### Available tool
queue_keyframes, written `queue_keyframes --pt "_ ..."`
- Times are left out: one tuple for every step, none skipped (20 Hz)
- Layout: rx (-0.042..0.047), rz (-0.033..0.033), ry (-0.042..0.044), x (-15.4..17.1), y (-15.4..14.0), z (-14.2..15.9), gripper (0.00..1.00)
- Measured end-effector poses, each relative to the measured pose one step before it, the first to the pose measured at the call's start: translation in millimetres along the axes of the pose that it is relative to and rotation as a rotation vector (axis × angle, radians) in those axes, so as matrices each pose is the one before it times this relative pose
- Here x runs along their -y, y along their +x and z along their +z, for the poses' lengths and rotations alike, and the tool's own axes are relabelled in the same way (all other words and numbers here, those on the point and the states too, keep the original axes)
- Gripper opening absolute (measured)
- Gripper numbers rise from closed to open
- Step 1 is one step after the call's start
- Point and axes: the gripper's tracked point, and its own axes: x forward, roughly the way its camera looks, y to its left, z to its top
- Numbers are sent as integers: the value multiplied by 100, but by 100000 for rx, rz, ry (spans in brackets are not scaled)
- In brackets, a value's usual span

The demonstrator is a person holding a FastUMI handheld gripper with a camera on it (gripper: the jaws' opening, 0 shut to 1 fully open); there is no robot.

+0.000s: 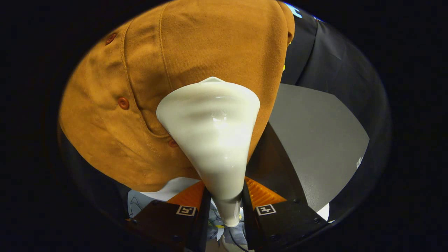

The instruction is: Iron the clothes twice with a garment steamer, once on the left side and once on the right side.

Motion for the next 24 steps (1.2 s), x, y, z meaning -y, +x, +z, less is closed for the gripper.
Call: queue_keyframes --pt "61 -200 -61 24 -154 329 47" --pt "603 -426 261 -159 -133 403 47" --pt "1256 -533 780 80 -280 513 47" --pt "1915 -359 1167 141 -335 186 47" --pt "2647 227 1282 -32 -366 328 47" --pt "3160 531 822 62 -284 484 47" --pt "3328 487 206 -11 -552 749 47" --pt "3459 653 14 -52 -759 896 47" --pt "3559 1214 -38 -233 -682 972 47" --pt "3629 1439 -147 -316 -613 956 47" --pt "3682 1179 -783 -393 -810 1008 47" --pt "3346 1405 -1184 -380 -1600 1489 47" --pt "3287 1459 -809 -496 -1126 1298 47" --pt "2941 1383 -289 -922 -977 1249 47" --pt "2697 1313 -99 -780 -685 982 47" --pt "2135 1462 146 -842 -686 802 47" --pt "1531 1581 498 -930 -219 592 47" --pt "1434 1494 766 -956 -273 503 47" --pt "1634 1274 736 -822 -194 557 47" --pt "702 660 784 -911 -95 508 47" --pt "378 270 579 -708 69 332 47" --pt "-155 391 153 -736 -29 94 47" --pt "31 327 80 -647 86 124 47" --pt "-434 330 193 -664 -58 69 47"
